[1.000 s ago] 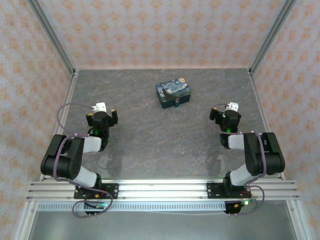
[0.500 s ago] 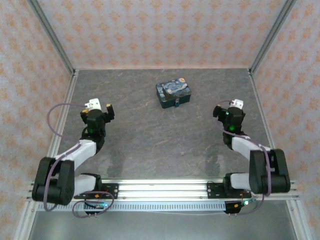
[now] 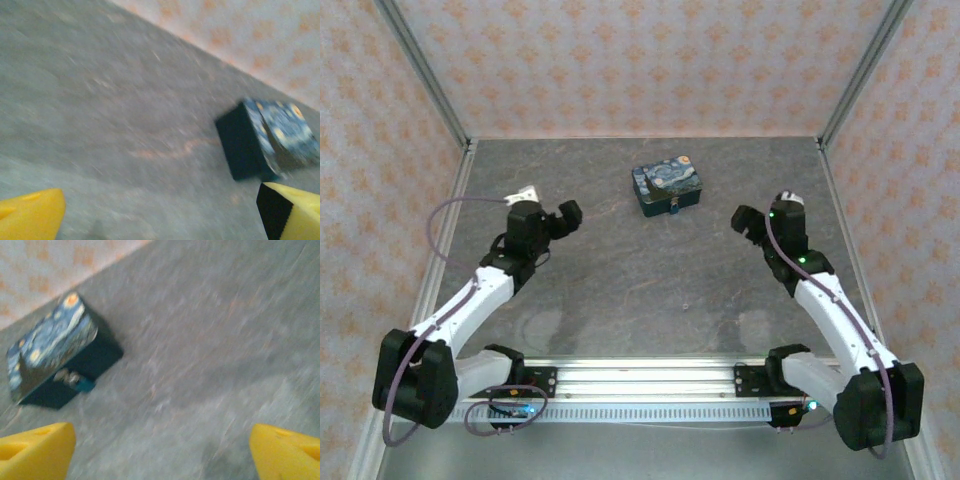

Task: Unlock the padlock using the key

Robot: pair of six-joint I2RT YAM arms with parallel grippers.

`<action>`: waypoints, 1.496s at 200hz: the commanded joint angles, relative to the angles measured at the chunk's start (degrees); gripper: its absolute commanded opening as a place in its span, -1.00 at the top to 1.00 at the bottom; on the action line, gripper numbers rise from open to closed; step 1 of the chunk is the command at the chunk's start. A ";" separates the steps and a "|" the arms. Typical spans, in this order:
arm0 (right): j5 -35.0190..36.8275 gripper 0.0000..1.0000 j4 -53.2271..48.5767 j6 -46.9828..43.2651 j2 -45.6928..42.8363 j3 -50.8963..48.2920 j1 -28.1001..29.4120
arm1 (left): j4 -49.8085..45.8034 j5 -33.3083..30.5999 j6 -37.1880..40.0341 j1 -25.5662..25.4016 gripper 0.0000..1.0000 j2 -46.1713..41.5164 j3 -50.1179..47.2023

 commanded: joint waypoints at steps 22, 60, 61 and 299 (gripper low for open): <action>-3.30 -0.52 -18.76 9.74 -0.06 -0.01 11.22 | -0.36 3.68 -9.50 -9.35 -1.00 1.81 0.57; -3.02 -0.36 -20.74 17.98 0.61 -3.89 23.55 | 4.26 1.50 -12.00 -16.50 -1.00 3.60 -0.73; -2.97 -0.35 -20.71 18.16 0.73 -3.93 23.92 | 4.40 1.50 -12.02 -16.64 -1.00 3.73 -0.73; -1.36 0.45 -18.26 22.04 29.47 5.41 37.86 | 4.11 0.45 -10.03 -20.30 -1.00 9.22 3.12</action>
